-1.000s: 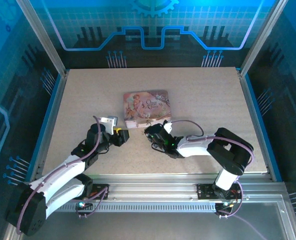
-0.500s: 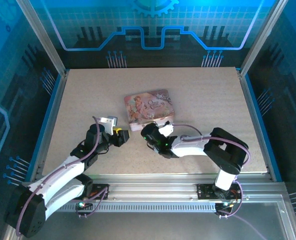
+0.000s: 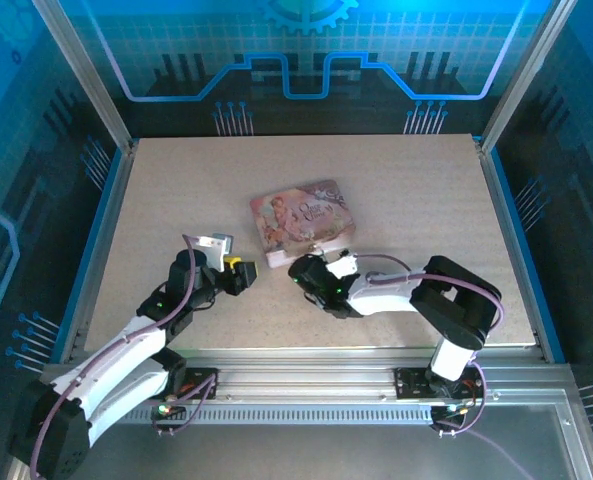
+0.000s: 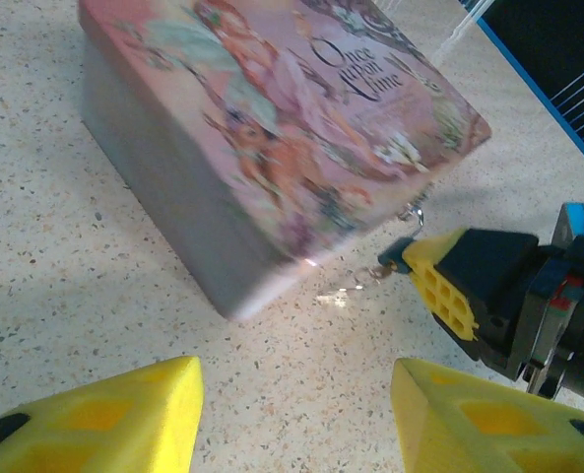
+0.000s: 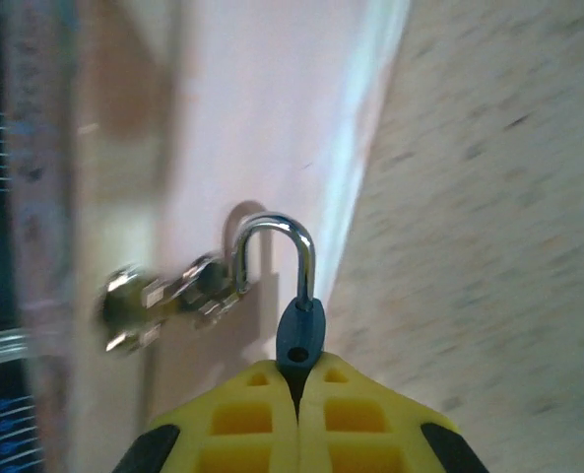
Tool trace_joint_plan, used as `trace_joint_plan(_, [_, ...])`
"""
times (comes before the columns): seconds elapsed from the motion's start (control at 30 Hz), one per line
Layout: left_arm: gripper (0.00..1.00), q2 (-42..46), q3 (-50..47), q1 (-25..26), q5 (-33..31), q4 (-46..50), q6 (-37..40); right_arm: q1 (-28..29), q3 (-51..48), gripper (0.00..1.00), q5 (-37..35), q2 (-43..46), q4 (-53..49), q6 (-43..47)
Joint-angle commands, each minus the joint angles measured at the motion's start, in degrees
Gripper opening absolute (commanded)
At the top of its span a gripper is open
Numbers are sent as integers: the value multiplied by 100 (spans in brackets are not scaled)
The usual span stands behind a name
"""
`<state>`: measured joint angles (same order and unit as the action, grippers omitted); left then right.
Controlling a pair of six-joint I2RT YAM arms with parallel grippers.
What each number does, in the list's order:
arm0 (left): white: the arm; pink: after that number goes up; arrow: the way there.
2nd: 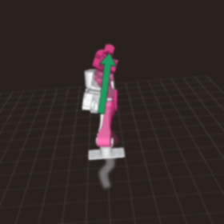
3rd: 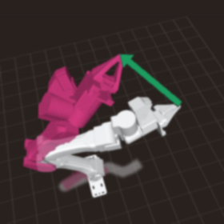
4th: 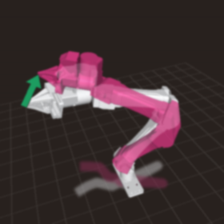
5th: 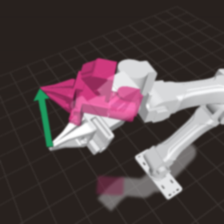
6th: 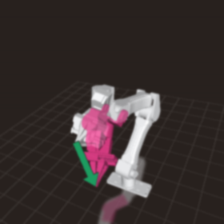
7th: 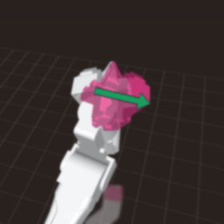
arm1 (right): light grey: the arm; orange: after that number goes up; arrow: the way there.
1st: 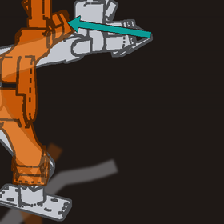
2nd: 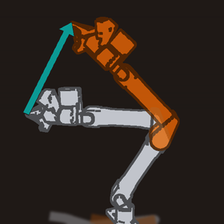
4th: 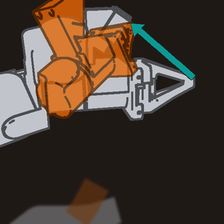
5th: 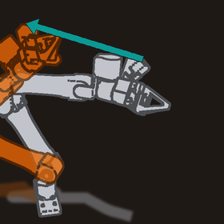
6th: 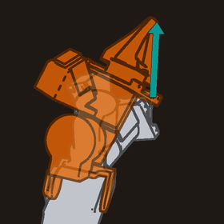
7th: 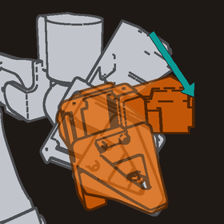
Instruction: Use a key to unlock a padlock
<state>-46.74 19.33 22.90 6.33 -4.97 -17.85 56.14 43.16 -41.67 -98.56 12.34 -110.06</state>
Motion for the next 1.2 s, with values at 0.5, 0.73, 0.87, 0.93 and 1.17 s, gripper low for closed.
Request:
trace_joint_plan(0.5, [54,280,-135,-92,-47,214,69,-673,-836,0,928,849,1160,1729])
trace_joint_plan(0.73, [54,282,-277,-102,2,-22,-16,-803,-905,0,1229,1220,552,1500])
trace_joint_plan(0.87, [54,293,-230,-110,19,43,71,-939,-928,0,1285,1333,344,1476])
trace_joint_plan(0.93, [54,306,-190,-119,31,103,116,-994,-843,0,1380,1432,-119,1648])
trace_joint_plan(1.17, [55,440,-4,-127,96,404,52,-1175,-857,0,1730,2278,-1463,2374])
